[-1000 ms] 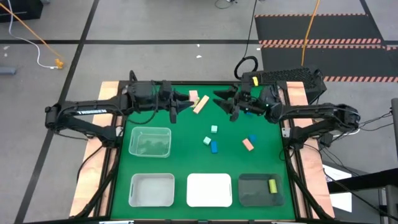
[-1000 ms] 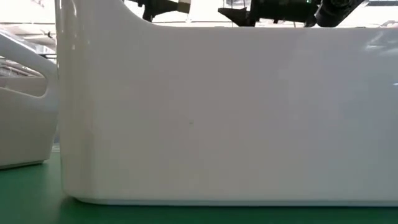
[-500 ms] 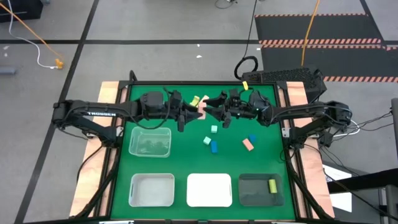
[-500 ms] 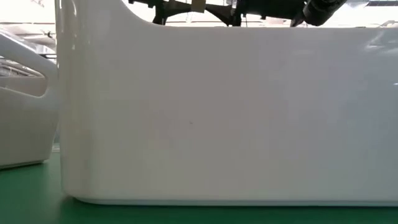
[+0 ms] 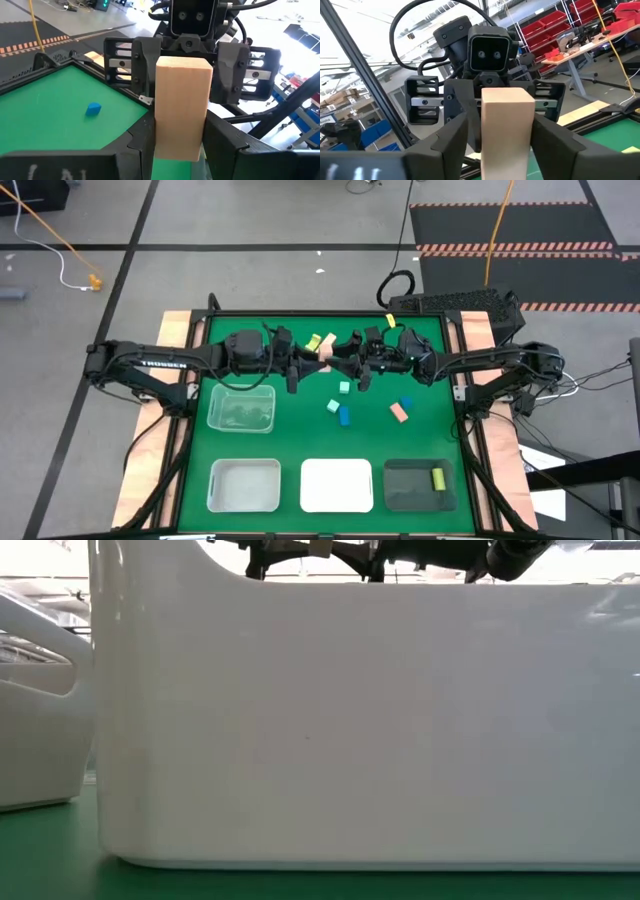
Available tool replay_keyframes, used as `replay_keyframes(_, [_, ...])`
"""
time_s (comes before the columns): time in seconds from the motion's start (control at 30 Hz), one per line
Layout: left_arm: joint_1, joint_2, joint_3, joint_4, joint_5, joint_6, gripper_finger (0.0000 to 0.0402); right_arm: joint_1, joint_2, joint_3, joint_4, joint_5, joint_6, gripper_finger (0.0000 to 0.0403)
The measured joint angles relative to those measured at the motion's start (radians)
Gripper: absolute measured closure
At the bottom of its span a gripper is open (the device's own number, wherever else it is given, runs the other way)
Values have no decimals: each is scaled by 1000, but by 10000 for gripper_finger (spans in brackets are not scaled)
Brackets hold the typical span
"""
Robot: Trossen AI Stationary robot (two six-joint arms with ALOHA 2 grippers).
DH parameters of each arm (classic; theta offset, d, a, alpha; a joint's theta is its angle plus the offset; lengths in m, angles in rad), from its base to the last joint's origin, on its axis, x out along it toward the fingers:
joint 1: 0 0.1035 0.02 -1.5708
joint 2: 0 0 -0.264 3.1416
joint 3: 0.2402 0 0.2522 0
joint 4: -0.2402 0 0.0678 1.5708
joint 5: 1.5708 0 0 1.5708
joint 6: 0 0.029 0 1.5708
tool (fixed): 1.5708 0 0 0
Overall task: Sort & place blocks by color
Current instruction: Put the top left pink block into the white bin
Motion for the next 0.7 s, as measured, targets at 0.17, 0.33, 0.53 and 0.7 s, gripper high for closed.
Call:
replay_keyframes(0.17, [-2,5,1,1,0,-2,274,1,0,0,-1,-3,21,286])
replay_keyframes(0.33, [-2,7,1,-6,-3,-10,239,1,-1,0,-29,-7,23,291])
replay_keyframes(0.53, [4,2,0,-97,-17,-54,133,-8,-72,0,-258,-10,-8,291])
replay_keyframes(0.7, [28,-5,0,-290,-16,-69,92,-3,-164,0,-470,-42,-24,291])
